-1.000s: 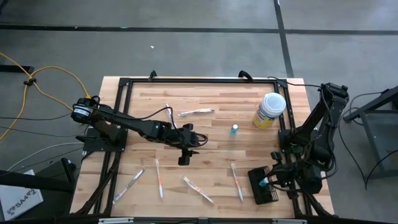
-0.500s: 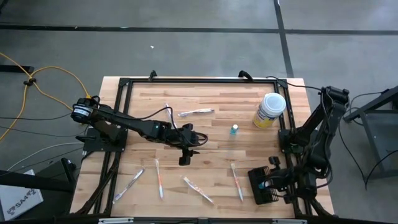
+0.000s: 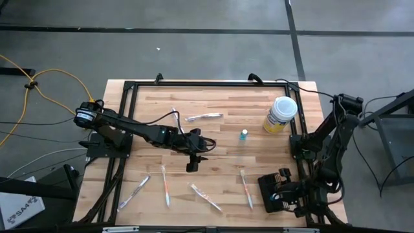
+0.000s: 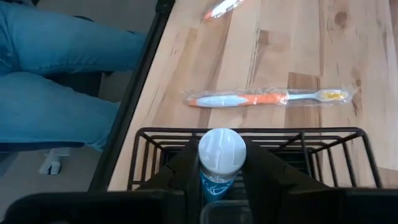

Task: Pick & Place toothbrushing station
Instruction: Put the blue mouthwash into the mesh organizer

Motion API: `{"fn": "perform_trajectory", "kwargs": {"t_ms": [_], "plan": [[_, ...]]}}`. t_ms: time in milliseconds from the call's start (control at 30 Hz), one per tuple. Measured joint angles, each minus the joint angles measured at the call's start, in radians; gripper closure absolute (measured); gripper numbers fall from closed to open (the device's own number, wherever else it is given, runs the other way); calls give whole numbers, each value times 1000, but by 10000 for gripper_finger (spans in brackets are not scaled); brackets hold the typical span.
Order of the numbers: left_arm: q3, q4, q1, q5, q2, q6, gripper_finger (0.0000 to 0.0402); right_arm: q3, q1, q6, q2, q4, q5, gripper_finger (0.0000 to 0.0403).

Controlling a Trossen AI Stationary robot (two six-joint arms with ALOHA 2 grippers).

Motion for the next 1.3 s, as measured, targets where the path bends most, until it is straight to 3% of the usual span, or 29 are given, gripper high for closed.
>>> {"fn": "perform_trajectory", "kwargs": {"t_ms": [467, 1300], "plan": [[0, -1, 0, 0, 0, 0, 215, 0, 4, 34, 80, 26, 14, 317], [0, -1, 0, 0, 0, 0, 215, 0, 4, 85, 82, 24, -13, 303]]}}
